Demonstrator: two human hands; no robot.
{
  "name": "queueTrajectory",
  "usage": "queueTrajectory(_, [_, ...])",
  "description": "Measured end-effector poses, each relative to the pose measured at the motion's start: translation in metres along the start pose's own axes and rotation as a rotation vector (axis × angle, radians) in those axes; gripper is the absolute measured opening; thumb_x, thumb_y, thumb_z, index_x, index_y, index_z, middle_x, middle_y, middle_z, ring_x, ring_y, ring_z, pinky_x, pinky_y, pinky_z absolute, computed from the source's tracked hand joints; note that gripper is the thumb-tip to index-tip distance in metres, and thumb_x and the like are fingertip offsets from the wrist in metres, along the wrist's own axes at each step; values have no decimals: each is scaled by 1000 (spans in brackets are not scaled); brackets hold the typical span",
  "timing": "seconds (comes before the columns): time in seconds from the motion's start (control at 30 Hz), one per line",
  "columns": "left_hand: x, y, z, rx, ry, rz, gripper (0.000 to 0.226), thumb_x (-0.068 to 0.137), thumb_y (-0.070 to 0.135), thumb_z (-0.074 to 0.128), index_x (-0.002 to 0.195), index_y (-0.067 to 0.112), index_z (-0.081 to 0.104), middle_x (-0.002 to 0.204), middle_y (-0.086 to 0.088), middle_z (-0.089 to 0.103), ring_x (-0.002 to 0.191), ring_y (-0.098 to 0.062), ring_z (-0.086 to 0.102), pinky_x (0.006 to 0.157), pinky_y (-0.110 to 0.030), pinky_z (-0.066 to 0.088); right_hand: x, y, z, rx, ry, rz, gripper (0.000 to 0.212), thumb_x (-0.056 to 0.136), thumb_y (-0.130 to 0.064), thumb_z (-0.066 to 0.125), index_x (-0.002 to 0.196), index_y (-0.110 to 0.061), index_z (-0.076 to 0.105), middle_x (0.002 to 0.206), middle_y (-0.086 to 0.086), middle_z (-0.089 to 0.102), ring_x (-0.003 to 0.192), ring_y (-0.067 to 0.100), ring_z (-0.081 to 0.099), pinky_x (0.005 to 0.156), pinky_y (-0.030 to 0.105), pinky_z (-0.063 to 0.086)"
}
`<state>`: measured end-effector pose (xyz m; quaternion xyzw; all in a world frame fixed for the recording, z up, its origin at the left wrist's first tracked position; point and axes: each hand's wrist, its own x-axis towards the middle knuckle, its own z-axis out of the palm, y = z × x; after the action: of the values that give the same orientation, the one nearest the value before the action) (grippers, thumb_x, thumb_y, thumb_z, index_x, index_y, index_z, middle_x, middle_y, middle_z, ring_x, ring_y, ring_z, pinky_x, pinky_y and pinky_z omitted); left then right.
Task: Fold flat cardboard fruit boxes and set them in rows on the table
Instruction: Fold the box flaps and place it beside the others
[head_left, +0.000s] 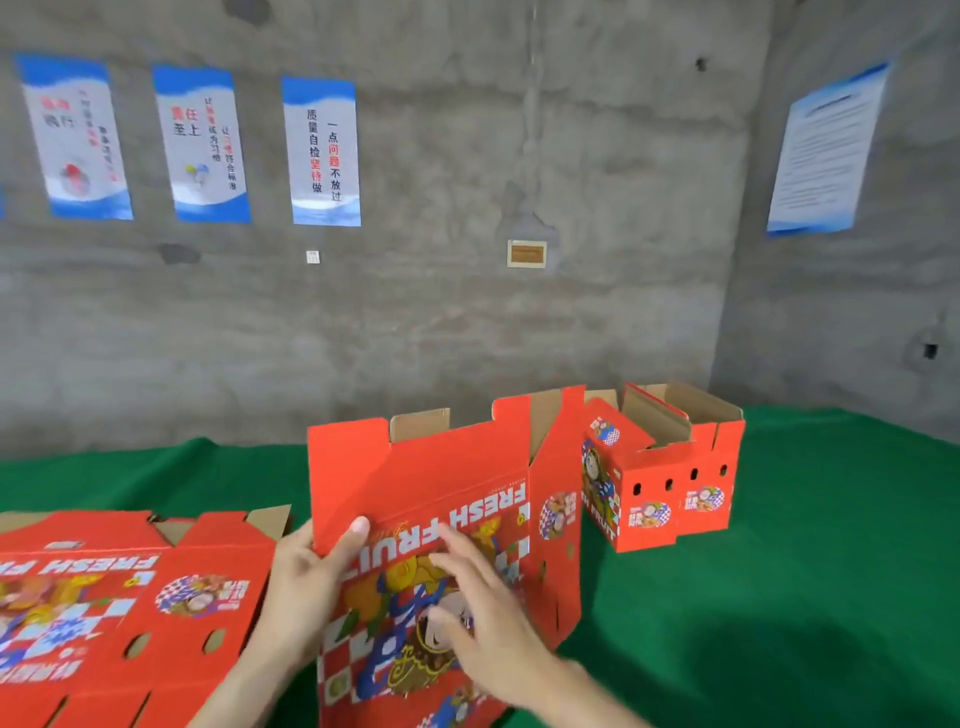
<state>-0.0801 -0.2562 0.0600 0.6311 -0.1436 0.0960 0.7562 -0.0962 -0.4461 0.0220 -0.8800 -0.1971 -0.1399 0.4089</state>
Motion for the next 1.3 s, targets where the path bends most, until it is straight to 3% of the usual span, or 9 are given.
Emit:
queueTrajectory(0.1, [1,4,-20,-38,3,-21,13,79,15,63,84,5,67,76,-17,73,63,-31,70,49,-32,56,-1,1,-46,-205,247,80,47,95,-15,54,139,-12,39,140,-8,32,129,8,37,114,21,24])
queueTrajectory(0.23, [-2,10,-25,-61,-43,-18,9,82,8,60,80,2,67,75,-22,71,59,-33,69,49,-35,57,15,7,-96,-208,398,282,55,89,-21,65,136,-8,41,118,5,51,89,18,58,80,22,41])
queueTrajectory(0.4, [-6,14,-28,-48,-87,36,15,76,17,62,88,8,64,78,-16,73,63,-31,70,51,-32,57,10,9,-127,-162,164,346,18,89,-29,65,95,-22,50,85,-5,59,69,13,62,58,23,47])
queueTrajectory(0.5, [-6,11,-26,-48,-77,72,13,77,20,63,88,25,69,82,-10,74,66,-26,71,53,-30,56,3,1,-135,66,32,349,22,97,-24,52,116,-21,41,93,-5,61,58,19,69,42,22,47])
queueTrajectory(0.6, [-2,12,-29,-78,-89,65,17,75,21,65,89,30,69,85,-9,74,68,-25,71,54,-33,56,-1,-9,-140,157,23,352,30,99,-31,47,126,-23,37,104,-4,60,59,25,71,46,24,52])
queueTrajectory(0.83, [13,23,-25,-47,-216,114,32,75,15,65,102,33,64,96,-5,73,77,-20,71,60,-31,57,2,-15,-145,50,323,323,42,86,-50,59,79,-8,61,58,7,64,39,11,54,38,19,36])
queueTrajectory(0.93, [25,26,-23,-33,-311,48,26,82,18,63,103,31,66,98,-4,73,81,-19,71,67,-32,57,3,-15,-150,109,450,330,48,85,-49,62,82,-1,65,72,8,70,58,14,65,57,30,52])
queueTrajectory(1.13, [49,40,-16,129,-337,-202,68,92,65,13,106,28,69,111,3,70,104,-13,65,87,-32,42,-4,-17,-156,66,629,268,52,85,-49,63,82,3,64,79,16,71,76,33,69,77,52,54])
queueTrajectory(1.3, [51,47,-15,556,-225,-182,13,84,15,61,87,27,65,70,3,71,68,-16,65,76,-39,56,-24,-18,-154,139,688,164,53,76,-56,62,83,-4,64,84,22,70,80,42,66,74,58,52])
